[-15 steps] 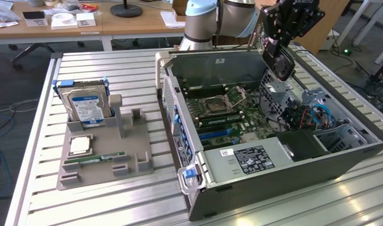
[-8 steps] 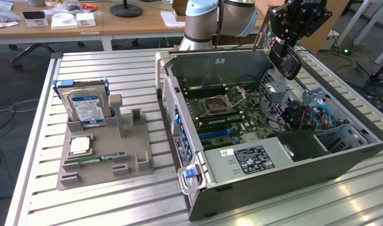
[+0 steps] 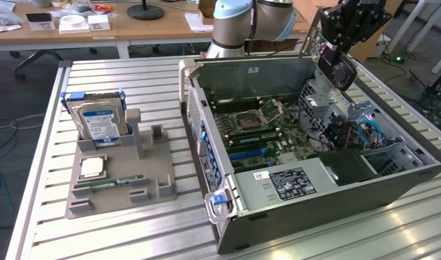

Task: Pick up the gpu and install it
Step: 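Pick up the gpu and move the gpu toward the slot, then insert the gpu into the slot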

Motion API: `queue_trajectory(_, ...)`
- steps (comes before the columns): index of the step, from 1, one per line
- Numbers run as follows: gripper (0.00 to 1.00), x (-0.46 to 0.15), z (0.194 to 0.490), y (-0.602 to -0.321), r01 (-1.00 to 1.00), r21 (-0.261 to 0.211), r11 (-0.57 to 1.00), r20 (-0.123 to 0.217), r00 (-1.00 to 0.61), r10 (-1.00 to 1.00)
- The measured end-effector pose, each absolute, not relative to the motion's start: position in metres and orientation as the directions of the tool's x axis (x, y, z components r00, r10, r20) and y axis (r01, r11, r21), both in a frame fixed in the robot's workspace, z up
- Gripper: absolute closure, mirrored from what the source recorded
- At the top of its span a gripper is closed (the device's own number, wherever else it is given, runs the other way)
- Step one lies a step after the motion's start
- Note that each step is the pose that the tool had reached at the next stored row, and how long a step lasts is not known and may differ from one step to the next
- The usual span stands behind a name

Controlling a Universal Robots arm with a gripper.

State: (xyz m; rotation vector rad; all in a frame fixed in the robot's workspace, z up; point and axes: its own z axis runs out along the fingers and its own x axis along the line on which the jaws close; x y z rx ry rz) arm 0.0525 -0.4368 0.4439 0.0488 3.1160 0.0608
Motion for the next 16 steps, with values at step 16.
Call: queue_trajectory(16, 0.74, 0.0562, 0.4439, -0.4368, 0.031, 0.039, 0.999, -0.024, -0.999, 0.032)
